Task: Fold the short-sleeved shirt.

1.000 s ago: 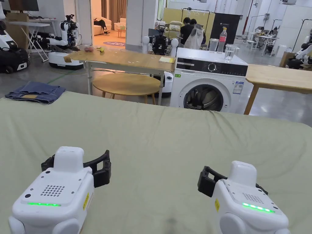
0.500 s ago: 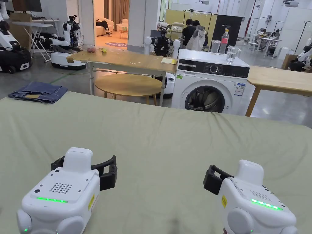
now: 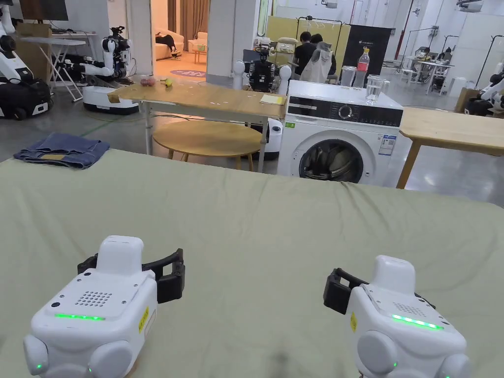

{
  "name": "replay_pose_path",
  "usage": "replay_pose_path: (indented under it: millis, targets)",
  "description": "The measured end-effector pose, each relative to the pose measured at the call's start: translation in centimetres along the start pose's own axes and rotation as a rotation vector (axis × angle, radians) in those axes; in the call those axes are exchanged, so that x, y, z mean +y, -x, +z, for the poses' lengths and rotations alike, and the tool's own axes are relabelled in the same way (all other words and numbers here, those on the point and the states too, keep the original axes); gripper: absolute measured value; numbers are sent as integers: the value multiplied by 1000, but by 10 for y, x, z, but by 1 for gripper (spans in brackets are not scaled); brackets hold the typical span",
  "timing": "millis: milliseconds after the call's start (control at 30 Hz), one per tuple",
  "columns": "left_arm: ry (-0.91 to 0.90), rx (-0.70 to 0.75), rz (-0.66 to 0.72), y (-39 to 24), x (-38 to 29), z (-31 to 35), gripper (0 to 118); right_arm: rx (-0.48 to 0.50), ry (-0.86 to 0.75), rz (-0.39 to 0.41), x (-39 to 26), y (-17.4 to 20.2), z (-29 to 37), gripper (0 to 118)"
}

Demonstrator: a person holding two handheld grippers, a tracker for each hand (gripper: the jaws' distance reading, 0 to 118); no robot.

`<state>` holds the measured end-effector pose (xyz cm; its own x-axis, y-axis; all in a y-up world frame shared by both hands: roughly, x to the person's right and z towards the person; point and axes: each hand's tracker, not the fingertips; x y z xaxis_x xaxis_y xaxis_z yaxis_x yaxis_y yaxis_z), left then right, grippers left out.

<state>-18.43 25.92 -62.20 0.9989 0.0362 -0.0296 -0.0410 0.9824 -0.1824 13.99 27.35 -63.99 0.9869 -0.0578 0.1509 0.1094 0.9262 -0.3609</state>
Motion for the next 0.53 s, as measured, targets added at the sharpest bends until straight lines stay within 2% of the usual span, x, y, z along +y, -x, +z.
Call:
replay_pose_path:
  millis: [200,333,433,533]
  targets:
    - [8,-1,1,2,-1,-1,90,-3,-10,20,-1,3,2,94]
    - [13,-6,0,1,-3,-1,90,70,2,-12,0,-2,2,94]
    - [12,-3,6,0,-4,-1,90,32,-6,-16,1,-2,1,94]
    - [14,-13,18,0,-5,-1,90,36,13,-39,4,-5,-2,94]
